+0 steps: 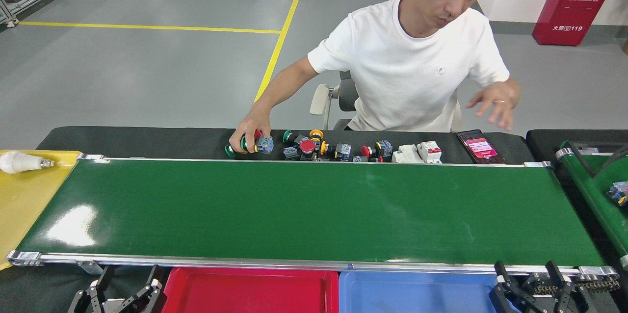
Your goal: Pick switch part from conveyor to tray
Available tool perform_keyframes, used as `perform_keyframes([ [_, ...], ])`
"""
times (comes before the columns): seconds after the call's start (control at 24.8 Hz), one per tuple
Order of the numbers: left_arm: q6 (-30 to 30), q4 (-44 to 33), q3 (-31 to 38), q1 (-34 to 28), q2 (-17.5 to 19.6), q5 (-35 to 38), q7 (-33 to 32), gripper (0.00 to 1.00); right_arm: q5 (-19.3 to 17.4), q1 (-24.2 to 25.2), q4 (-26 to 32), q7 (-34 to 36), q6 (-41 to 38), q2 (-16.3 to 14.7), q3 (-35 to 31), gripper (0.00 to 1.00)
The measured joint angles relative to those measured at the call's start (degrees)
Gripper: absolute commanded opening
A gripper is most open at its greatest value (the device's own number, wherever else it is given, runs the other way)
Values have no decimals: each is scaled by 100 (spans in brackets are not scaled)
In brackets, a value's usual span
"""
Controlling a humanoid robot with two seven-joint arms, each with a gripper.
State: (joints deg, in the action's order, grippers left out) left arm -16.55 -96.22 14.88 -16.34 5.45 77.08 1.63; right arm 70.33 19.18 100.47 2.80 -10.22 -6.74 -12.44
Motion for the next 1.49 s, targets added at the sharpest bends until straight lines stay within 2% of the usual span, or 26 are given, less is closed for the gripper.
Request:
perform_keyframes([
  [0.85, -25, -202, 1, -8, 80, 2, 6, 100, 0, 0, 1, 4, 7, 93, 0, 99],
  [1.33, -13, -178, -67, -9, -77, -1, 6, 100, 0, -1, 1, -12, 24, 96, 0, 99],
  [1.49, -224, -179, -77, -9, -109, -1, 6, 100, 0, -18, -6, -59, 14, 96, 0, 99],
])
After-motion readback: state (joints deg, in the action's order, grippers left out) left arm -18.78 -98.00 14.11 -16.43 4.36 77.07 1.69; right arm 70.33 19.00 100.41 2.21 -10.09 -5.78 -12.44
